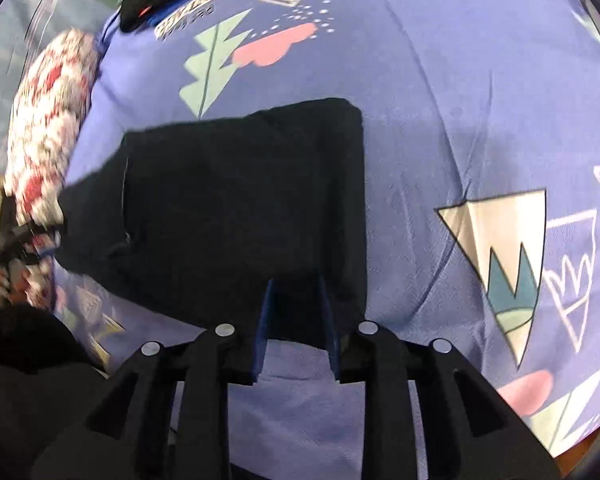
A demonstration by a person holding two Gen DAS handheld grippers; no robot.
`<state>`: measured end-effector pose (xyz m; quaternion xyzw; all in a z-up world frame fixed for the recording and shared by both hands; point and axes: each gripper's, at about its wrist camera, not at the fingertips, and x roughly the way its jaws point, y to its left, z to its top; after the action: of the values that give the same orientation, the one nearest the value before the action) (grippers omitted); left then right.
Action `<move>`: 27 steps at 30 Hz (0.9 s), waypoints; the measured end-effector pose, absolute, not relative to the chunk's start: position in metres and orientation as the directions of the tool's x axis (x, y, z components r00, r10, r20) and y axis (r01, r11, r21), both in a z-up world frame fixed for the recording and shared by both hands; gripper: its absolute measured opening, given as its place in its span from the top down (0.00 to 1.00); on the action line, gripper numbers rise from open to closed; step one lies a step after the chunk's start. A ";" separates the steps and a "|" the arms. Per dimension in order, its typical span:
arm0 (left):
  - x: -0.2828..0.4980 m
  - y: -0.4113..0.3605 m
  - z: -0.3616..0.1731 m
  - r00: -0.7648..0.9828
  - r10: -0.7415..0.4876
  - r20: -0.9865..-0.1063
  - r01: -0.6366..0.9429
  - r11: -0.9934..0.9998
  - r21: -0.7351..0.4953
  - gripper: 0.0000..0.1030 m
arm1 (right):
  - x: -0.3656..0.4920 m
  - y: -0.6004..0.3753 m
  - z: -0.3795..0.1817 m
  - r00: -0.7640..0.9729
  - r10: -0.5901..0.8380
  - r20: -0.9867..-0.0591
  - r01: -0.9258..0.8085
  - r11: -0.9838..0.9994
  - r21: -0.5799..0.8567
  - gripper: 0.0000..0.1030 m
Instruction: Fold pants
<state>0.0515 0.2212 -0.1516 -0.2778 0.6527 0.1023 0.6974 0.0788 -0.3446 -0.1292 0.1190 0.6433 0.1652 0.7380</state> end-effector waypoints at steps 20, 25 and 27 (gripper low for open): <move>0.077 0.184 -0.133 0.216 -0.177 -0.960 -0.332 0.911 -0.242 0.73 | 0.080 -0.357 -0.115 0.213 0.377 -0.901 -0.014 0.924 0.383 0.62; 0.083 0.146 -0.039 0.369 -0.346 -0.863 -0.088 0.911 -0.403 0.75 | 0.086 -0.362 -0.108 0.249 0.399 -0.882 -0.016 0.913 0.408 0.62; 0.087 0.112 -0.011 0.373 -0.410 -0.832 0.030 0.902 -0.431 0.75 | 0.089 -0.368 -0.105 0.276 0.411 -0.869 -0.004 0.905 0.426 0.62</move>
<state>0.0869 0.1115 -0.0106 -0.1747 0.5432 -0.1359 0.8099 0.0894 -0.3684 -0.1052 0.1733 0.5868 0.1329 0.7797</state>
